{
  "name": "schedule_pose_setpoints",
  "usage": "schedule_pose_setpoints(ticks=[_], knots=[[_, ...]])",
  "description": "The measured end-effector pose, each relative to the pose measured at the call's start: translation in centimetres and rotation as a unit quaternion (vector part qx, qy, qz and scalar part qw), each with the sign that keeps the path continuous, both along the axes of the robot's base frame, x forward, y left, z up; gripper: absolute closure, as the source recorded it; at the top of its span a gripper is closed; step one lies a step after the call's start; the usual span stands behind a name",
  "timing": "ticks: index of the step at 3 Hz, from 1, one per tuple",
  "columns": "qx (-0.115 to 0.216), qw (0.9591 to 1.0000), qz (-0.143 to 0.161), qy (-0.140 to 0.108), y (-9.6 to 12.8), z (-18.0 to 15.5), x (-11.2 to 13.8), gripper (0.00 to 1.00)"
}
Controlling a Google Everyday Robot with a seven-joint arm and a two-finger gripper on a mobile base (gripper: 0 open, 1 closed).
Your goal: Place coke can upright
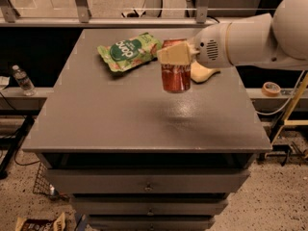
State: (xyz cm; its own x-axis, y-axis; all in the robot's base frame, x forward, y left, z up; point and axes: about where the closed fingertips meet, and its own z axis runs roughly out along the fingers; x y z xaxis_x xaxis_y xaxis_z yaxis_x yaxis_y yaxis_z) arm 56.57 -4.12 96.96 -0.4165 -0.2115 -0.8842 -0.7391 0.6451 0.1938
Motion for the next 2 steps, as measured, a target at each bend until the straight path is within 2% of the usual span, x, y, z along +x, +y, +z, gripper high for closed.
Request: schedule_pose_setpoints(ticks=[1,2], knots=[[-0.01,0.9985,0.032,-0.043,1.91,0.87,-0.63,1.0],[-0.007,0.9977,0.039,-0.055,1.7,0.25,-0.67,1.0]])
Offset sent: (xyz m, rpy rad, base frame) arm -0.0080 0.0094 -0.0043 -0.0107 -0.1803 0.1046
